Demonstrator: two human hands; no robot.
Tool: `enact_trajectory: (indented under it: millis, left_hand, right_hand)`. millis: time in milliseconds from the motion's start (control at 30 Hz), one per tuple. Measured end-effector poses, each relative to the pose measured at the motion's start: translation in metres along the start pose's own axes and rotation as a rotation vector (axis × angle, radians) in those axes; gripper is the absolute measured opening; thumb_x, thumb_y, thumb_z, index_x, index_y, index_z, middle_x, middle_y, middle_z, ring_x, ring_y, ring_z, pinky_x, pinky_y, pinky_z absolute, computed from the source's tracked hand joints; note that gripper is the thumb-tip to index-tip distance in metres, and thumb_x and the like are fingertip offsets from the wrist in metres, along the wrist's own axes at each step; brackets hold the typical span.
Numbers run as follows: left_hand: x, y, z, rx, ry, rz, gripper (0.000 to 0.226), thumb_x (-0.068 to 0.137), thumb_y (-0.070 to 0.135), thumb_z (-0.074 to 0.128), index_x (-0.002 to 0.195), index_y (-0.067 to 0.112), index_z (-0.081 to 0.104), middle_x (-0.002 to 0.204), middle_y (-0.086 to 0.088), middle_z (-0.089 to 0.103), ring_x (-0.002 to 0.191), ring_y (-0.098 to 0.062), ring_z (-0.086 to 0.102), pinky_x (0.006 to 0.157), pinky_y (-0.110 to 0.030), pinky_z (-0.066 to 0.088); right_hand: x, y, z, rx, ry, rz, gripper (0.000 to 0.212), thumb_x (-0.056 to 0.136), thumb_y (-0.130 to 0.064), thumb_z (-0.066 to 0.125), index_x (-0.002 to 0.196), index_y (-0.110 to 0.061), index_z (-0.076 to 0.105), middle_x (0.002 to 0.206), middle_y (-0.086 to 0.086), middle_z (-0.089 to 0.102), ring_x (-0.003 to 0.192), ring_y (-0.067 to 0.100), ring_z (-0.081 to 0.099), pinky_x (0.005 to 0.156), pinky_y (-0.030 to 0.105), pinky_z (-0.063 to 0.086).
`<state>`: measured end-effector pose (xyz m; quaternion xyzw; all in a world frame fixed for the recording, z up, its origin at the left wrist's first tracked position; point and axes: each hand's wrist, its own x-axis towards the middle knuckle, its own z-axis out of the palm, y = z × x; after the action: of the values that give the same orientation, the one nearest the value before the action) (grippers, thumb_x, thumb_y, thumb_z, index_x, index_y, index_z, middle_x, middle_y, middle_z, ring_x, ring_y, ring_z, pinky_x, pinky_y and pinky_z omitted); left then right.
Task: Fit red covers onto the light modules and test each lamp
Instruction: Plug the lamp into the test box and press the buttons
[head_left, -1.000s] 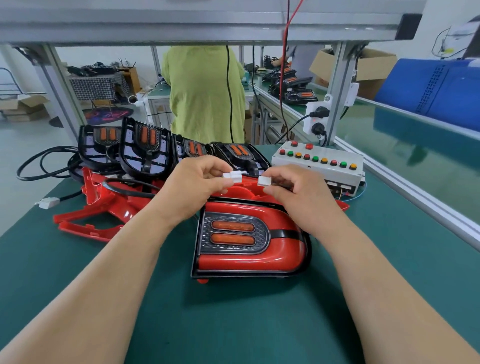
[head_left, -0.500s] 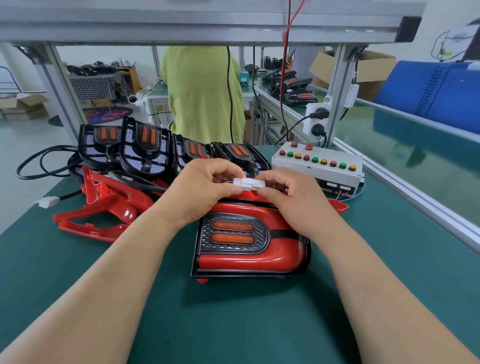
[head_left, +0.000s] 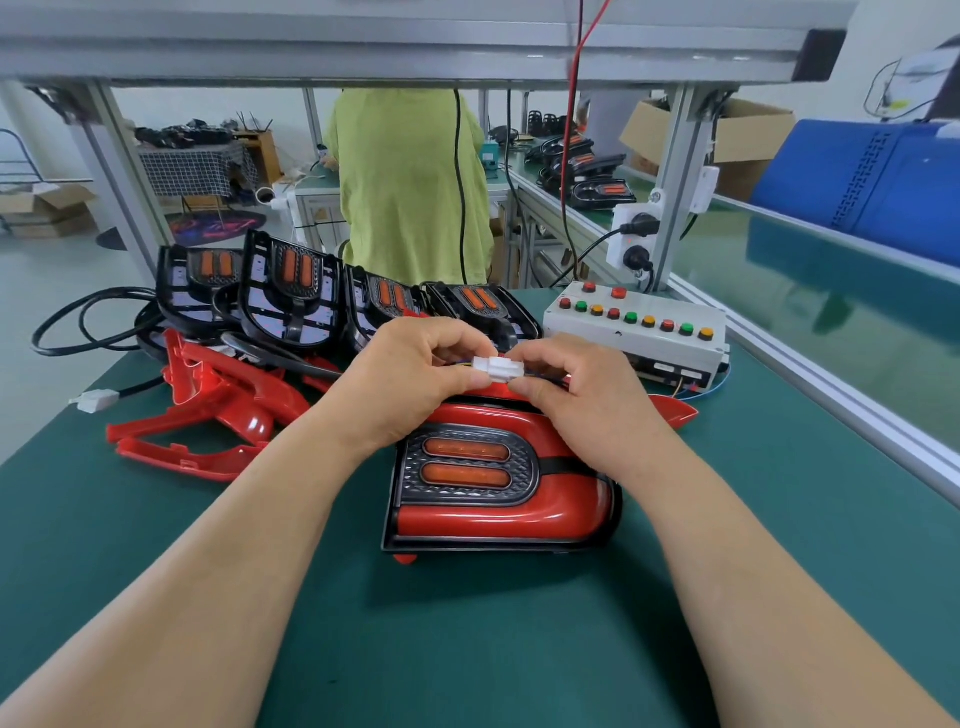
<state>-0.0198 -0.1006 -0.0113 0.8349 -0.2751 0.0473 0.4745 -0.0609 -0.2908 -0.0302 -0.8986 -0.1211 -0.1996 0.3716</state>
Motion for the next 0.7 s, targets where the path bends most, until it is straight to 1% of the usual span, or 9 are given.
enact_trajectory:
  millis: [67, 167, 233, 300, 367, 533, 633, 667, 700]
  left_hand:
    - [0.0, 0.0, 0.0, -0.012, 0.013, 0.001, 0.019, 0.082, 0.009, 0.077, 0.089, 0.027, 0.076, 0.08, 0.015, 0.073, 0.068, 0.005, 0.063, 0.065, -0.009, 0.048]
    - [0.001, -0.002, -0.001, -0.039, 0.039, -0.006, 0.021, 0.081, 0.008, 0.078, 0.089, 0.027, 0.076, 0.08, 0.013, 0.074, 0.07, 0.004, 0.064, 0.068, -0.011, 0.05]
    - [0.001, -0.003, -0.001, -0.023, 0.047, -0.016, 0.023, 0.082, 0.008, 0.077, 0.09, 0.03, 0.075, 0.083, 0.013, 0.074, 0.072, 0.002, 0.064, 0.071, -0.013, 0.051]
    - [0.001, -0.004, -0.002, -0.027, 0.033, -0.033, 0.025, 0.085, 0.008, 0.074, 0.093, 0.031, 0.075, 0.083, 0.014, 0.074, 0.074, 0.001, 0.066, 0.073, -0.015, 0.054]
    - [0.001, -0.004, -0.002, -0.046, 0.016, -0.055, 0.024, 0.086, 0.008, 0.074, 0.097, 0.029, 0.076, 0.082, 0.013, 0.074, 0.075, -0.002, 0.067, 0.076, -0.018, 0.056]
    - [-0.001, 0.0, -0.001, -0.039, 0.016, -0.05, 0.022, 0.085, 0.007, 0.074, 0.097, 0.025, 0.077, 0.083, 0.009, 0.074, 0.073, -0.002, 0.065, 0.077, -0.023, 0.058]
    - [-0.001, 0.002, -0.001, -0.008, 0.032, -0.014, 0.019, 0.084, 0.007, 0.074, 0.097, 0.021, 0.077, 0.093, -0.001, 0.07, 0.081, -0.014, 0.064, 0.083, -0.027, 0.054]
    - [-0.001, 0.001, -0.001, 0.01, 0.037, -0.002, 0.019, 0.084, 0.007, 0.074, 0.097, 0.021, 0.077, 0.095, -0.003, 0.068, 0.082, -0.016, 0.062, 0.083, -0.026, 0.052]
    - [0.0, 0.001, -0.002, 0.02, 0.041, 0.007, 0.019, 0.084, 0.007, 0.074, 0.097, 0.021, 0.077, 0.096, -0.004, 0.066, 0.081, -0.015, 0.06, 0.081, -0.024, 0.05]
  right_hand:
    - [0.0, 0.0, 0.0, 0.06, 0.003, 0.031, 0.029, 0.088, -0.019, 0.074, 0.116, -0.023, 0.072, 0.102, -0.007, 0.069, 0.092, -0.001, 0.06, 0.082, 0.003, 0.039]
    - [-0.001, 0.003, -0.005, 0.167, -0.006, 0.098, 0.041, 0.083, -0.021, 0.08, 0.121, -0.03, 0.067, 0.095, -0.017, 0.067, 0.092, -0.01, 0.059, 0.079, -0.001, 0.039]
    - [0.0, 0.008, -0.011, 0.182, -0.005, 0.134, 0.042, 0.081, -0.02, 0.081, 0.119, -0.031, 0.067, 0.092, -0.017, 0.067, 0.089, -0.008, 0.061, 0.078, 0.002, 0.043]
    - [0.0, 0.011, -0.017, 0.198, 0.008, 0.157, 0.033, 0.083, -0.016, 0.079, 0.109, -0.033, 0.069, 0.091, -0.016, 0.07, 0.085, -0.007, 0.064, 0.078, 0.005, 0.045]
    - [0.001, 0.013, -0.019, 0.24, 0.024, 0.152, 0.029, 0.085, -0.009, 0.076, 0.1, -0.034, 0.07, 0.09, -0.014, 0.072, 0.084, -0.006, 0.065, 0.077, 0.005, 0.046]
    - [0.001, 0.013, -0.018, 0.251, 0.026, 0.142, 0.029, 0.084, -0.007, 0.076, 0.093, -0.034, 0.071, 0.085, -0.012, 0.073, 0.08, -0.002, 0.067, 0.075, 0.008, 0.048]
    - [0.001, 0.011, -0.017, 0.261, 0.042, 0.13, 0.028, 0.084, -0.007, 0.077, 0.091, -0.034, 0.073, 0.081, -0.013, 0.072, 0.077, -0.003, 0.065, 0.072, 0.007, 0.047]
    - [0.0, 0.01, -0.016, 0.261, 0.039, 0.123, 0.029, 0.084, -0.007, 0.077, 0.089, -0.035, 0.072, 0.079, -0.014, 0.071, 0.077, -0.004, 0.065, 0.072, 0.007, 0.047]
    - [0.0, 0.009, -0.015, 0.259, 0.036, 0.117, 0.03, 0.084, -0.007, 0.077, 0.088, -0.036, 0.072, 0.078, -0.016, 0.071, 0.076, -0.004, 0.065, 0.072, 0.007, 0.047]
